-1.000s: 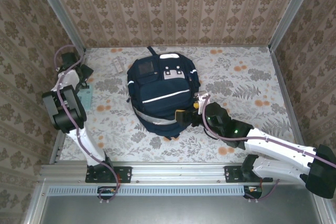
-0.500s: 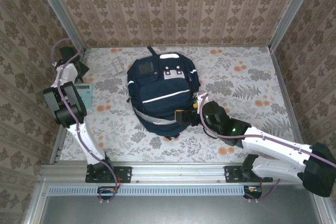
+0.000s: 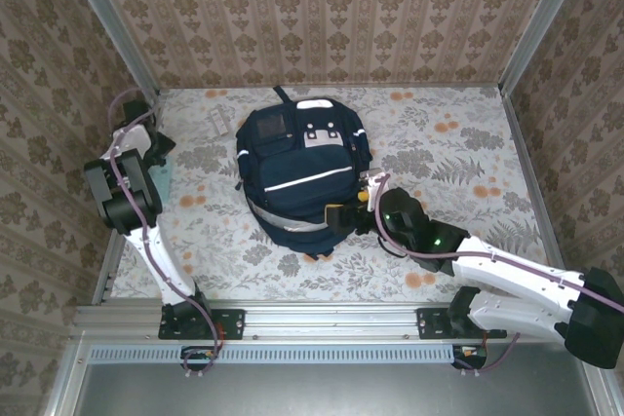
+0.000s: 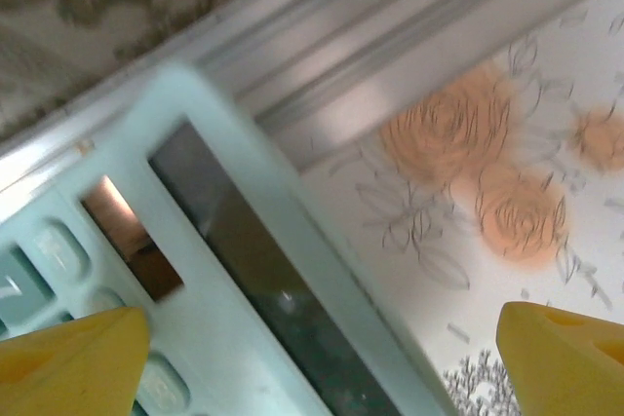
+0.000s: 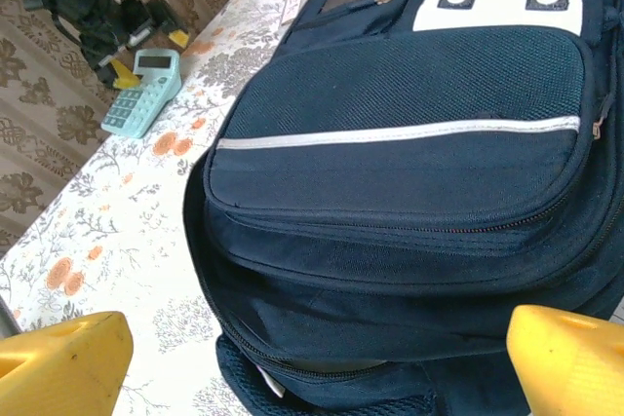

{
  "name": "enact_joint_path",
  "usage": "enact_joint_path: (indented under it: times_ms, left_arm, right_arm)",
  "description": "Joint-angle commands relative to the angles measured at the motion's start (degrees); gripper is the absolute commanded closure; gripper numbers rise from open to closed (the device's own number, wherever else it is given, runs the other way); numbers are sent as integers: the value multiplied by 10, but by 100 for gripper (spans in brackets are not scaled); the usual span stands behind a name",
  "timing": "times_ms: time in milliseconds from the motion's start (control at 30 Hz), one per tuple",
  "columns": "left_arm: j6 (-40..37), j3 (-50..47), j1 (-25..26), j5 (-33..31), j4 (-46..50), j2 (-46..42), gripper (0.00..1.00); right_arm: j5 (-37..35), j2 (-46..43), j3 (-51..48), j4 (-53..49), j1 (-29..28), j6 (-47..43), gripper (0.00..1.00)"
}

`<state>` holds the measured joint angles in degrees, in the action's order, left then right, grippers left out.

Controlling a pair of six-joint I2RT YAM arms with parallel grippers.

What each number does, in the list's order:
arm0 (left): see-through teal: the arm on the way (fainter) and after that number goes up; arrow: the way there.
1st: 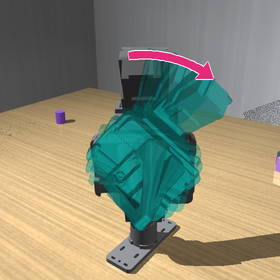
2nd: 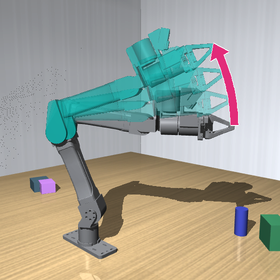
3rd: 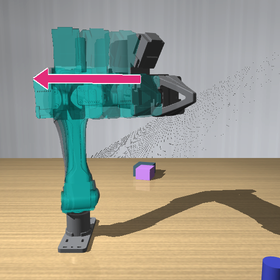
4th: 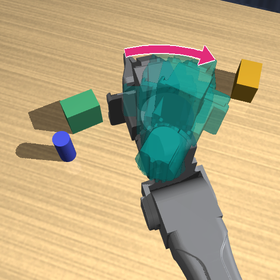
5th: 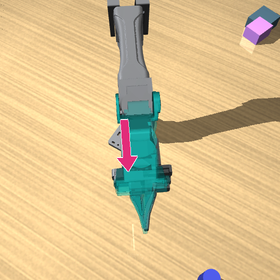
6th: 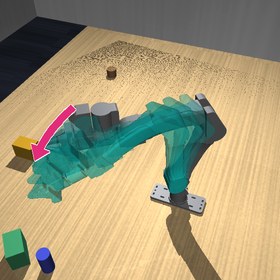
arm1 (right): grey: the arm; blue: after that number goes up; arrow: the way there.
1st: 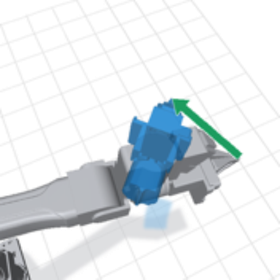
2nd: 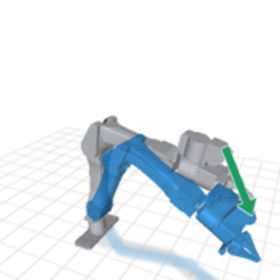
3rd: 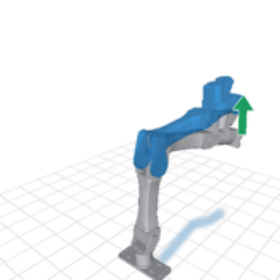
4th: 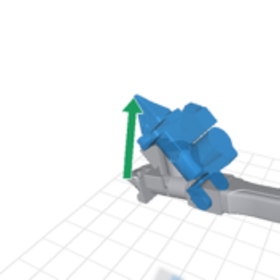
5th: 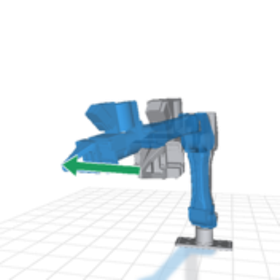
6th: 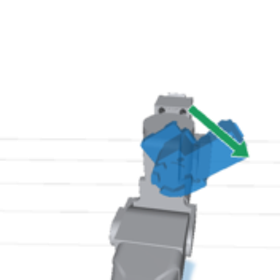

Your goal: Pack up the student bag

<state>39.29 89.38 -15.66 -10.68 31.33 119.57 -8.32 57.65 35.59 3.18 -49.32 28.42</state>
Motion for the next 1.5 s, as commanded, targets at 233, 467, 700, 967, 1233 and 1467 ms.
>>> enact_joint_path:
  times_ms: [233,467,700,967,1233,1467]
  left_arm:
    - [48,-100,23,49,-25,-80,6]
    - [103,-193,67,78,-63,-129,6]
    - [156,-273,162,74,-104,-194,6]
    - [96,-241,145,70,-65,-233,5]
    - [46,-259,67,84,-105,-222,4]
    - [38,-279,60,139,-159,-185,4]
  right_arm:
    - [15,-38,-3,0,2,8,0]
    - [17,-44,-5,0,2,9,0]
    - [18,-44,-7,0,2,9,1]
    - [20,-46,-6,-4,2,8,0]
    - [20,-38,-4,-3,2,7,1]
    - [45,-30,1,-1,2,3,0]
